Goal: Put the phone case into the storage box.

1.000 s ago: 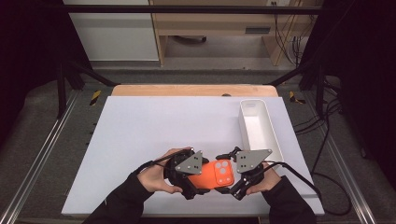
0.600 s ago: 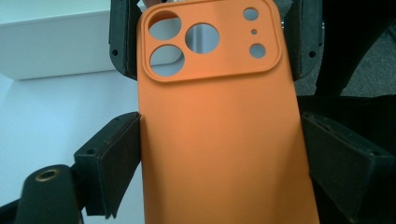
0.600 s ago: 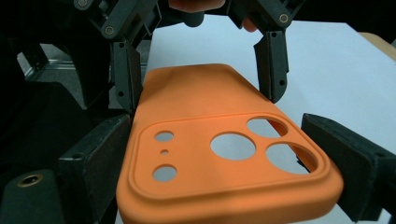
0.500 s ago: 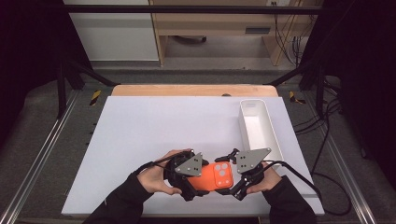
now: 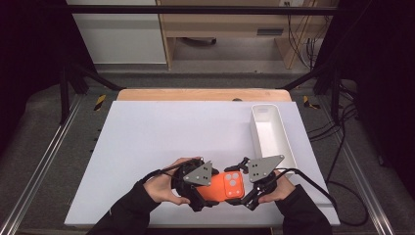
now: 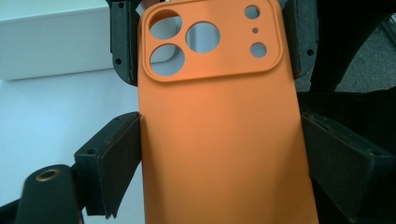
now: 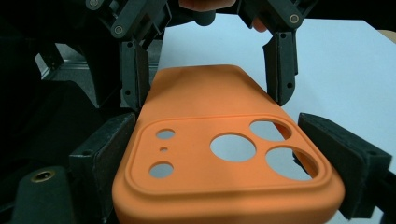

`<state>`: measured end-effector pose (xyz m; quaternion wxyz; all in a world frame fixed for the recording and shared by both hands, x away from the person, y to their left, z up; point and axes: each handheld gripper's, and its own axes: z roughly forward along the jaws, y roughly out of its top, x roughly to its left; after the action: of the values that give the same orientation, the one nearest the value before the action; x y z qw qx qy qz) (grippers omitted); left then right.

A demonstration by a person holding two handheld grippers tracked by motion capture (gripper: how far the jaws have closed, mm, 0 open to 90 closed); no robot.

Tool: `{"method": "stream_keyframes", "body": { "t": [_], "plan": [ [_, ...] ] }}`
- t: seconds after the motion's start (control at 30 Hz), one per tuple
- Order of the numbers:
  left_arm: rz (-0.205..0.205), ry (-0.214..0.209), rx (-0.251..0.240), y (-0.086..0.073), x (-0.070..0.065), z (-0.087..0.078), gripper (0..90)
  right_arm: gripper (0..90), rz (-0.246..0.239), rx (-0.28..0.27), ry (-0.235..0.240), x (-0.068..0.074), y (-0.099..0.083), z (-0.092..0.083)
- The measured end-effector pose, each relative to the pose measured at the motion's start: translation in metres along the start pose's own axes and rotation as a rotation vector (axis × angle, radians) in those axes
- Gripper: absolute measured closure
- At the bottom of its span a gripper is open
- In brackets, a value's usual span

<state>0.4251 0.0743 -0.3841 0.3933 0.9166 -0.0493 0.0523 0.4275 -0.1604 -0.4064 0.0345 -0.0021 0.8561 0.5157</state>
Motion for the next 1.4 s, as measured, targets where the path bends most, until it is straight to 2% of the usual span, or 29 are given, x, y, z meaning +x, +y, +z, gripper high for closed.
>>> {"method": "stream_keyframes", "body": {
  "t": [0.27,0.5,0.63,1.17,1.4],
  "plan": [
    [-0.004,-0.006,-0.001,0.0002,0.0002,-0.0002,13.9,15.2,0.014,0.005,0.011,-0.0008,-0.0007,-0.0003],
    [0.008,-0.008,0.001,-0.0001,0.0007,0.0000,13.9,13.8,-0.005,0.000,-0.008,0.0007,-0.0007,0.0008],
    [0.026,-0.020,0.013,0.0008,-0.0006,0.0017,13.9,14.8,-0.013,0.006,0.013,0.0016,-0.0013,0.0022],
    [0.009,-0.035,0.000,0.0013,0.0001,0.0007,13.7,16.5,0.000,-0.001,0.028,0.0016,-0.0006,0.0004],
    [-0.008,-0.028,-0.001,0.0016,0.0006,-0.0003,13.2,16.6,0.003,-0.004,0.024,0.0016,0.0004,-0.0011]
  ]
}}
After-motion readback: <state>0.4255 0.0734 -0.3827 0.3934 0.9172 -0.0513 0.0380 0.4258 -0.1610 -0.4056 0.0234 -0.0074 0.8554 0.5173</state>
